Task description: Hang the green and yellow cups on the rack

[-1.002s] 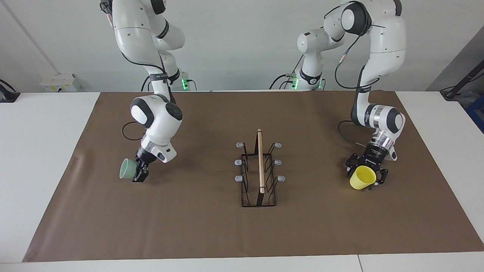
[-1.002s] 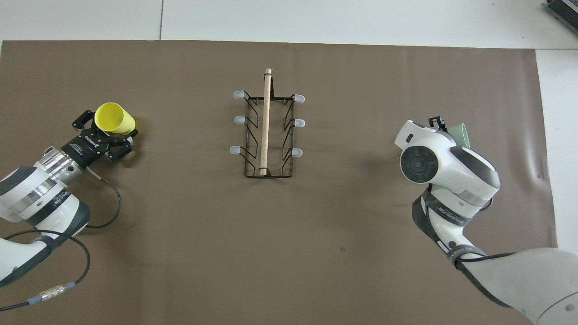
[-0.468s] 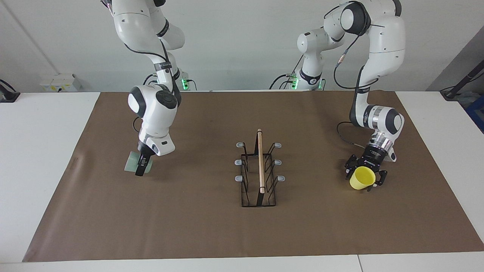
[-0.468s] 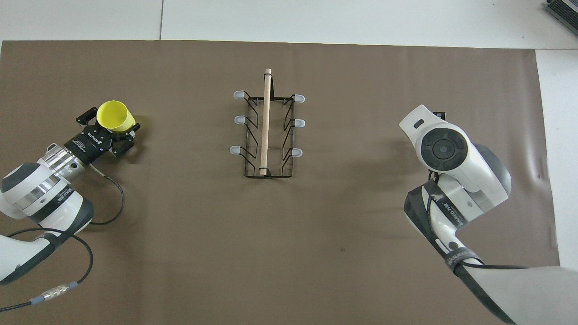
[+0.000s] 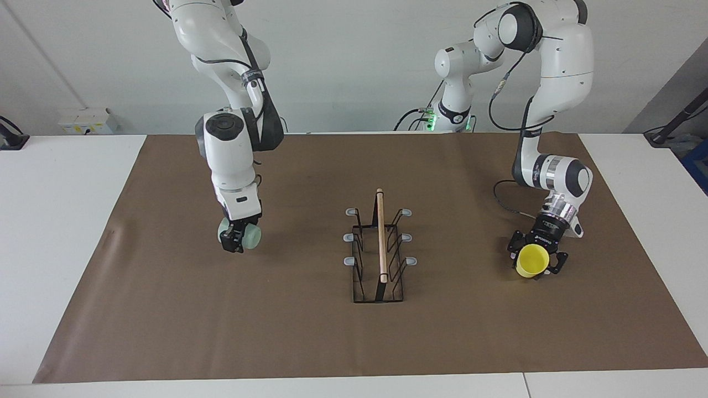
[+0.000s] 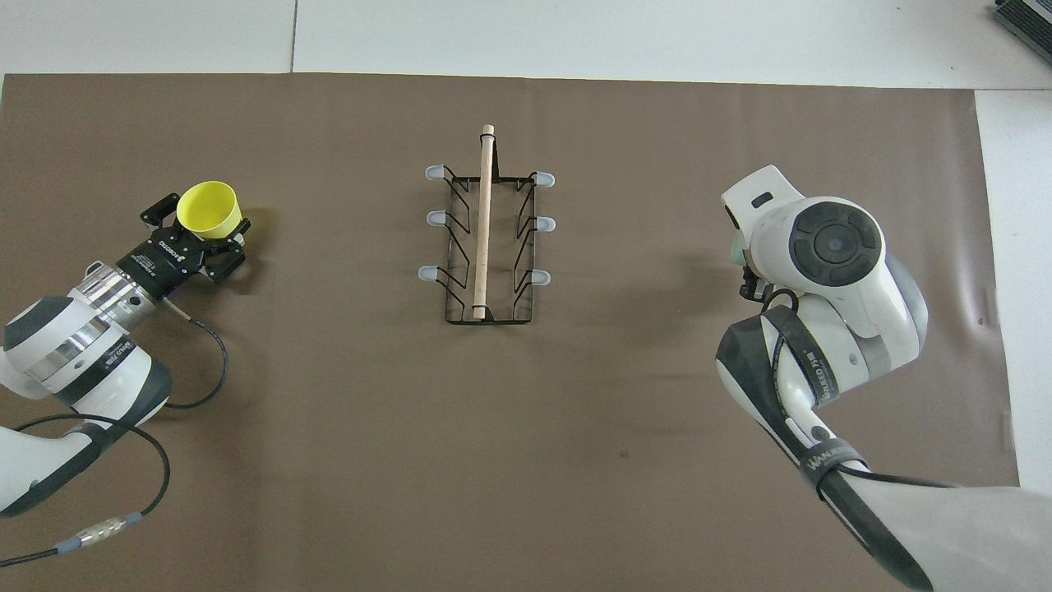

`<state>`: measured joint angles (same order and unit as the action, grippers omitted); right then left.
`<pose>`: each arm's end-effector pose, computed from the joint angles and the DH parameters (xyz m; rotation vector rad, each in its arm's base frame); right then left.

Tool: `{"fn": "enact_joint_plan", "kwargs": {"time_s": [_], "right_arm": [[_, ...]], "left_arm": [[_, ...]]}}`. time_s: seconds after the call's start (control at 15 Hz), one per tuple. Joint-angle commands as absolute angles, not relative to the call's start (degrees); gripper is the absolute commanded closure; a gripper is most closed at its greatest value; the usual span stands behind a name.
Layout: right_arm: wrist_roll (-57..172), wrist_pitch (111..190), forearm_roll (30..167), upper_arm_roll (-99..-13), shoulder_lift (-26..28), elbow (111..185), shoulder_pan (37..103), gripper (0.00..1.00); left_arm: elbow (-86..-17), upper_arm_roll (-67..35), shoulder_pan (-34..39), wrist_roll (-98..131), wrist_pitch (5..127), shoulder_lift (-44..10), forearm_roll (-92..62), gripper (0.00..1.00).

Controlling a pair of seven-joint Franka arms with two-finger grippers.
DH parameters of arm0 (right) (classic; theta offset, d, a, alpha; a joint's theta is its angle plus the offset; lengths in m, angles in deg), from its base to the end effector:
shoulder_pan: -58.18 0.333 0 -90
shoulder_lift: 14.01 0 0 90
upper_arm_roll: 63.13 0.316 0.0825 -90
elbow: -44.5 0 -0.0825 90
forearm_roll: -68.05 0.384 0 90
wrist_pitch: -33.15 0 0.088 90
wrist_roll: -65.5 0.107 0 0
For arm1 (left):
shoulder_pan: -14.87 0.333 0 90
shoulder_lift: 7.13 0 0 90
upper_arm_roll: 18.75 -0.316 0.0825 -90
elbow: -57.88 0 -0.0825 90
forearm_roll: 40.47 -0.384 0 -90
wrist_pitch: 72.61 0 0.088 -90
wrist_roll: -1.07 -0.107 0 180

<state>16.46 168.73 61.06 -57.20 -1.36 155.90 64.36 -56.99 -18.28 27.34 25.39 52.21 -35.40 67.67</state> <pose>0.6087 0.1262 0.3901 2.5239 1.6194 0.2554 0.6022 0.0916 0.2150 0.8774 1.6768 -0.3669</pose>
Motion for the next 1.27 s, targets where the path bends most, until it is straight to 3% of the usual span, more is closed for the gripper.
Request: {"fn": "enact_joint_plan", "kwargs": {"time_s": [0.0,0.4,0.67,0.8,1.2], "right_arm": [[16.37,173.22,73.01,-55.4,-1.62,155.07,63.9,1.0],[15.84,184.74,94.99,-53.9,-1.35,155.07,69.25,1.0],[15.84,195.72,115.02,-53.99,-1.88,155.68,78.73,1.0],[16.02,201.17,119.53,-53.99,-1.62,155.69,81.72,1.0],[15.93,205.48,122.8,-53.99,-2.15,158.67,83.57,1.0]], "left_arm": [[-54.63,-18.66,28.14,25.59,52.19,-34.21,61.42,1.0],[-49.36,-21.65,26.91,28.14,52.02,-30.07,35.61,1.0],[-42.86,-21.57,26.82,28.14,48.59,-29.45,16.09,1.0],[-41.27,-21.65,25.78,28.4,48.59,-28.23,8.17,1.0],[-37.58,-21.83,23.93,28.58,49.38,-26.46,-11.27,1.0]]}}
